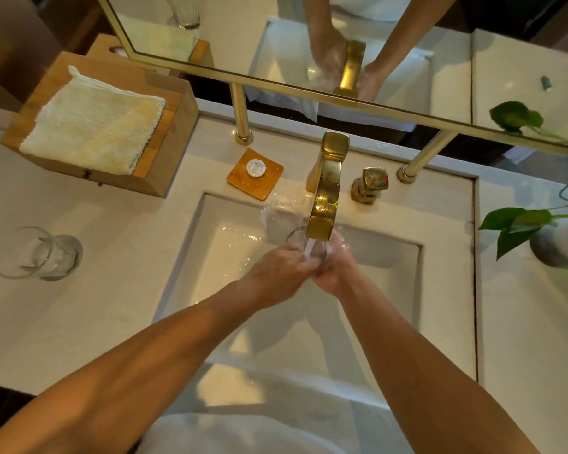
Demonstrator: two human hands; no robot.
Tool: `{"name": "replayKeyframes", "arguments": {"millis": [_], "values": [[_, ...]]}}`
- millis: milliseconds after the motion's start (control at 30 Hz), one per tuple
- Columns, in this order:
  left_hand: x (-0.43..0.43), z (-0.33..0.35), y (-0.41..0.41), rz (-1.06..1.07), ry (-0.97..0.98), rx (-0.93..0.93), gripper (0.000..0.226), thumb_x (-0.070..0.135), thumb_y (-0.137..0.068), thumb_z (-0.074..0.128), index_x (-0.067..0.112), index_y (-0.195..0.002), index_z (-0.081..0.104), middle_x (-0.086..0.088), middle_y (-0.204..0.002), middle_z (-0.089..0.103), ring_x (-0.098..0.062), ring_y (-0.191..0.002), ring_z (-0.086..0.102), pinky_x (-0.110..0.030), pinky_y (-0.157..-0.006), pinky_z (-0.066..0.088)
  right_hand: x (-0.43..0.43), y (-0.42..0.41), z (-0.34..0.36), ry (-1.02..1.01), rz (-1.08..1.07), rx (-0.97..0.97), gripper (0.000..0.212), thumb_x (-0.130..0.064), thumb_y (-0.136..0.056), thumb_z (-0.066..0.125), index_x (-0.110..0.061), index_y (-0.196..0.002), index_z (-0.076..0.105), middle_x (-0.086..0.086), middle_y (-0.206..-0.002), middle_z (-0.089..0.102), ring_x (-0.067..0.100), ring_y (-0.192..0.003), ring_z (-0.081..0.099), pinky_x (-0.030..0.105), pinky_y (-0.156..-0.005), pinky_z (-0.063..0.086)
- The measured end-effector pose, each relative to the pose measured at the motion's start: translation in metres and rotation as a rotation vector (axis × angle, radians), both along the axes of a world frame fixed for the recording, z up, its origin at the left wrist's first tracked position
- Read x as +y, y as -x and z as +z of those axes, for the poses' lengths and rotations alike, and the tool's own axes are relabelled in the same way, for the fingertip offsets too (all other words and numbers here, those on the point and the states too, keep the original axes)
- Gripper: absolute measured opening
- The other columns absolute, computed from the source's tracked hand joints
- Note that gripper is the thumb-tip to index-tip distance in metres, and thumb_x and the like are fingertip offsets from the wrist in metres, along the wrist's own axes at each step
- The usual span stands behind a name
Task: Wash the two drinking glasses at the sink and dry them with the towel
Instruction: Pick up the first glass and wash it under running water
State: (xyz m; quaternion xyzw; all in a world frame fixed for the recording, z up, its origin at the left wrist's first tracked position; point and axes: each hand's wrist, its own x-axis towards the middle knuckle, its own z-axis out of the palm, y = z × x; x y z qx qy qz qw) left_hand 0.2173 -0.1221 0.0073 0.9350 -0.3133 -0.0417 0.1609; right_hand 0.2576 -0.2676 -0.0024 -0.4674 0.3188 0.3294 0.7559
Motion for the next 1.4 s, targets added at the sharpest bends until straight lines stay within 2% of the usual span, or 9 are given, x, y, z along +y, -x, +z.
{"name": "replayKeyframes", "arguments": {"millis": [233, 333, 400, 567, 700, 833, 1033, 1267, 1400], "values": [[-0.043, 0.031, -0.009, 1.134, 0.732, 0.740, 0.016, 0.019, -0.096, 0.057, 0.008, -0.087, 0.065, -0.007, -0.081, 0.065, -0.019, -0.075, 0.064, -0.025, -0.059, 0.048, 0.013, 0.011, -0.003, 0.131, -0.033, -0.020, 0.025, -0.033, -0.101, 0.053, -0.013, -0.098, 0.067, 0.010, -0.086, 0.071, 0.026, -0.084, 0.066, 0.035, -0.075, 0.051], [-0.035, 0.015, 0.005, 0.409, 0.097, 0.126, 0.014, 0.015, -0.097, 0.052, 0.011, -0.092, 0.063, -0.011, -0.084, 0.064, -0.024, -0.078, 0.064, -0.032, -0.068, 0.053, 0.009, 0.007, -0.005, -0.035, -0.128, 0.038, 0.028, -0.040, -0.092, 0.060, -0.014, -0.087, 0.071, 0.009, -0.087, 0.068, 0.021, -0.080, 0.062, 0.029, -0.079, 0.048], [-0.016, 0.009, 0.004, 0.120, 0.080, 0.127, 0.007, 0.009, -0.093, 0.057, 0.011, -0.096, 0.063, -0.011, -0.090, 0.062, -0.023, -0.081, 0.059, -0.032, -0.070, 0.053, -0.001, 0.002, -0.004, -0.101, -0.116, 0.026, 0.031, -0.039, -0.085, 0.064, -0.012, -0.097, 0.071, 0.011, -0.094, 0.070, 0.023, -0.085, 0.064, 0.032, -0.086, 0.049], [-0.044, 0.025, -0.010, 1.020, 0.796, 0.818, 0.018, 0.024, -0.087, 0.068, 0.012, -0.074, 0.069, -0.005, -0.076, 0.069, -0.019, -0.076, 0.068, -0.022, -0.064, 0.052, 0.005, 0.011, -0.012, -0.064, -0.086, 0.038, 0.030, -0.035, -0.103, 0.049, -0.011, -0.092, 0.064, 0.008, -0.078, 0.071, 0.019, -0.069, 0.071, 0.034, -0.061, 0.058], [-0.030, 0.006, 0.010, 0.223, 0.119, 0.098, 0.011, 0.004, -0.089, 0.057, 0.008, -0.095, 0.065, -0.011, -0.088, 0.064, -0.024, -0.082, 0.060, -0.030, -0.074, 0.054, 0.000, 0.006, -0.003, -0.238, -0.090, 0.022, 0.040, -0.036, -0.076, 0.071, -0.007, -0.103, 0.072, 0.013, -0.094, 0.072, 0.026, -0.087, 0.067, 0.037, -0.094, 0.049], [0.012, -0.003, 0.001, -0.063, 0.193, 0.030, 0.038, -0.011, -0.081, 0.063, 0.006, -0.114, 0.068, -0.012, -0.110, 0.069, -0.032, -0.112, 0.062, -0.044, -0.104, 0.048, -0.011, 0.003, -0.007, -0.203, 0.107, 0.001, 0.061, -0.044, -0.084, 0.070, -0.006, -0.131, 0.059, 0.018, -0.113, 0.066, 0.030, -0.095, 0.067, 0.040, -0.080, 0.056], [0.020, -0.004, 0.017, 0.199, 0.190, -0.169, 0.026, 0.011, -0.071, 0.085, 0.023, -0.090, 0.072, 0.005, -0.099, 0.073, -0.025, -0.113, 0.060, -0.049, -0.099, 0.035, -0.002, -0.001, 0.001, -0.133, 0.131, 0.120, 0.046, -0.046, -0.099, 0.049, -0.006, -0.114, 0.066, 0.017, -0.093, 0.073, 0.027, -0.079, 0.071, 0.034, -0.062, 0.060], [-0.002, 0.026, 0.011, 0.675, 0.581, 0.481, 0.099, 0.044, -0.059, 0.093, 0.023, -0.140, 0.041, 0.000, -0.130, 0.054, -0.016, -0.114, 0.054, -0.027, -0.088, 0.052, 0.003, 0.004, 0.002, -0.225, 0.103, 0.122, 0.050, -0.048, -0.099, 0.042, -0.008, -0.108, 0.068, 0.013, -0.096, 0.071, 0.027, -0.083, 0.070, 0.032, -0.063, 0.059], [-0.014, 0.037, 0.004, 0.704, 0.529, 0.520, 0.088, 0.047, -0.063, 0.090, 0.026, -0.136, 0.044, 0.006, -0.123, 0.059, -0.014, -0.107, 0.054, -0.016, -0.074, 0.041, 0.000, 0.006, 0.014, -0.103, 0.256, 0.043, 0.037, -0.046, -0.095, 0.051, -0.014, -0.096, 0.070, 0.005, -0.087, 0.071, 0.019, -0.077, 0.070, 0.028, -0.060, 0.057]]}}
